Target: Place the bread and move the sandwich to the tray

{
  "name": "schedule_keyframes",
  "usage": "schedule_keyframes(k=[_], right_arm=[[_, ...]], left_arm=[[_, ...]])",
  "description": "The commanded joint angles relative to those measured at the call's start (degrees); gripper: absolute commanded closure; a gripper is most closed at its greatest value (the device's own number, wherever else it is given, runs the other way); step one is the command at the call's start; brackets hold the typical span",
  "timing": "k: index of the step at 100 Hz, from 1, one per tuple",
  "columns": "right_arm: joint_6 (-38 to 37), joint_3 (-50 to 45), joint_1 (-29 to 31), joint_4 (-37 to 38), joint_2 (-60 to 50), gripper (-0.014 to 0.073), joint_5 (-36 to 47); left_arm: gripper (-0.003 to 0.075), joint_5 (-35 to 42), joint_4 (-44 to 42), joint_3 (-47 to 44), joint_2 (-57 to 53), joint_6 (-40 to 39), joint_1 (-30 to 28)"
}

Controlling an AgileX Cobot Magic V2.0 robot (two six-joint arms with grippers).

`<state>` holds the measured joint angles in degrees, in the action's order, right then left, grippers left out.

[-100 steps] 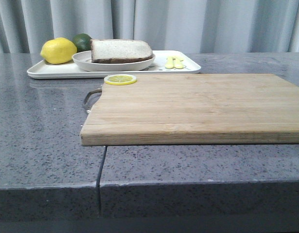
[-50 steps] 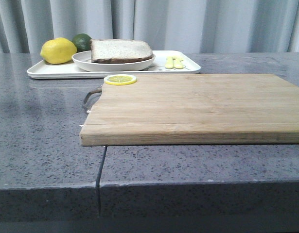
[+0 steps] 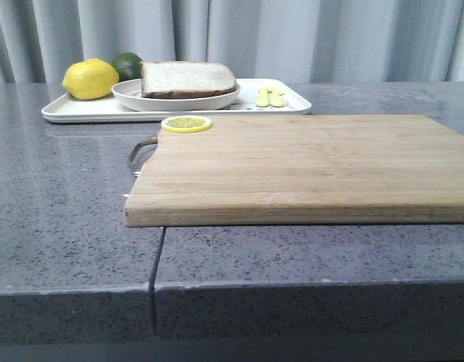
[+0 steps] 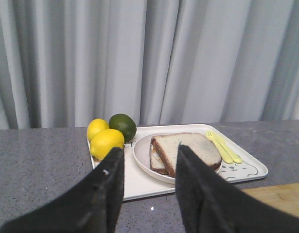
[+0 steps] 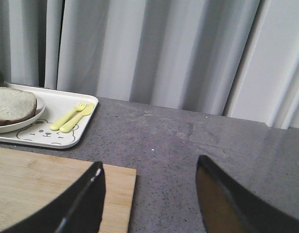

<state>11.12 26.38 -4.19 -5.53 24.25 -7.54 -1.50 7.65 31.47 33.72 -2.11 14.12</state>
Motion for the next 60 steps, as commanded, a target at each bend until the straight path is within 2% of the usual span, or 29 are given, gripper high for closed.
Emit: schedule_keyframes(k=[1, 9, 16, 31, 38, 60], right_arm=[[0.1, 1.7, 0.4, 0.5, 0.1, 0.0198, 5.0], [0.1, 1.7, 0.4, 0.5, 0.1, 0.0285, 5.0], [0.1, 1.7, 0.4, 0.5, 0.1, 0.0393, 5.0], [0.1, 1.7, 0.4, 0.5, 0.1, 0.0633, 5.0], [0.1, 1.7, 0.4, 0.5, 0.1, 0.0718, 4.9], [0.1, 1.7, 0.4, 0.5, 0.1, 0.071, 4.6]], left_arm=[[0.0479, 5.0, -0.1, 1.0, -0.1, -0.4, 0.5], [0.0491, 5.0, -0.1, 0.8, -0.1, -0.4, 0.5], [0.054, 5.0, -0.1, 0.8, -0.1, -0.4, 0.5], [0.0743, 5.0, -0.1, 0.8, -0.1, -0.4, 0.5], [0.0739, 5.0, -0.2, 0.8, -0.1, -0.4, 0.5], [0.0739, 5.0, -0.2, 0.8, -0.1, -0.4, 0.5]])
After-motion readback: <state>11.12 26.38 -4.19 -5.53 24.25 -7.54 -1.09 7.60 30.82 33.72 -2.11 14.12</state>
